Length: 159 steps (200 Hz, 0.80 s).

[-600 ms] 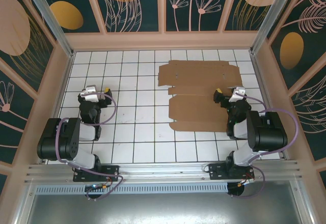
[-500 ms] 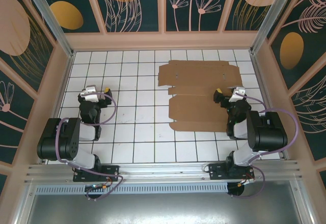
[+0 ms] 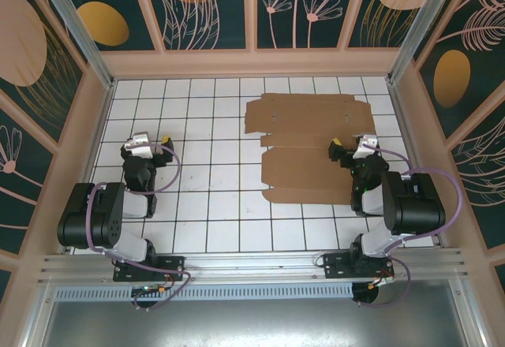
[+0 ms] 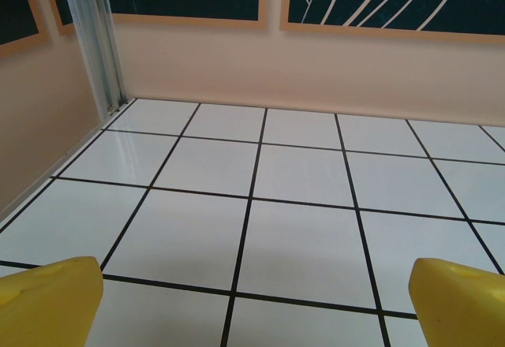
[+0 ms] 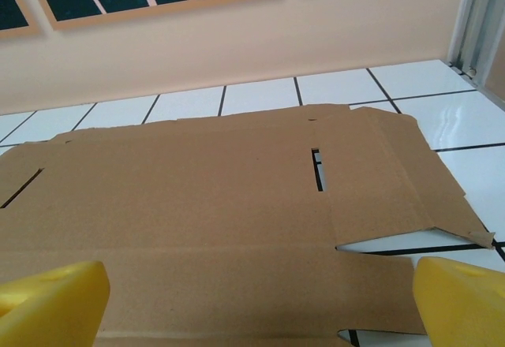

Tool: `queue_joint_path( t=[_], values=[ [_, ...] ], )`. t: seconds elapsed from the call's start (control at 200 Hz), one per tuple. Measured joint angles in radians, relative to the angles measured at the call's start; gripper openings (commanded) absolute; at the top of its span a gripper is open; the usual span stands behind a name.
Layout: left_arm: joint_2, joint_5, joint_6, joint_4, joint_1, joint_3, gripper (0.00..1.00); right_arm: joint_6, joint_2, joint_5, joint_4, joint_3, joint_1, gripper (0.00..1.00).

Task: Fold the paper box

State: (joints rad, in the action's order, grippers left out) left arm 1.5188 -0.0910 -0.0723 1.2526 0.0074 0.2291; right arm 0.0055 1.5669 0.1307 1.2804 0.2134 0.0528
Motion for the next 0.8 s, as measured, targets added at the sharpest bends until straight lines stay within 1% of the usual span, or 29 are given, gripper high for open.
queue_joint_path(
  t=[0.39,0.465,0.53,0.606,0.701,0.796],
  values=[
    [-0.002,0.001,0.0,-0.004,0.0,0.0,0.99,0.0,-0.001,0.01,-0.005,0.0,0.0,0.99],
    [-0.043,0.01,0.001,-0.092,0.0,0.023,0.99,-0.009,-0.035,-0.005,-0.045,0.001,-0.013,0.99],
    [-0.103,0.029,0.012,-0.211,-0.006,0.079,0.99,-0.034,-0.123,-0.058,-0.145,0.018,-0.063,0.99],
    [-0.194,0.038,0.019,-0.269,-0.051,0.132,0.99,-0.063,-0.242,-0.117,-0.231,0.069,-0.18,0.99],
    [-0.328,0.076,0.03,-0.279,-0.176,0.161,0.99,-0.074,-0.375,-0.142,-0.259,0.122,-0.334,0.99],
    [-0.419,0.099,0.037,-0.351,-0.339,0.218,0.99,-0.046,-0.49,-0.191,-0.318,0.175,-0.47,0.99]
  ],
)
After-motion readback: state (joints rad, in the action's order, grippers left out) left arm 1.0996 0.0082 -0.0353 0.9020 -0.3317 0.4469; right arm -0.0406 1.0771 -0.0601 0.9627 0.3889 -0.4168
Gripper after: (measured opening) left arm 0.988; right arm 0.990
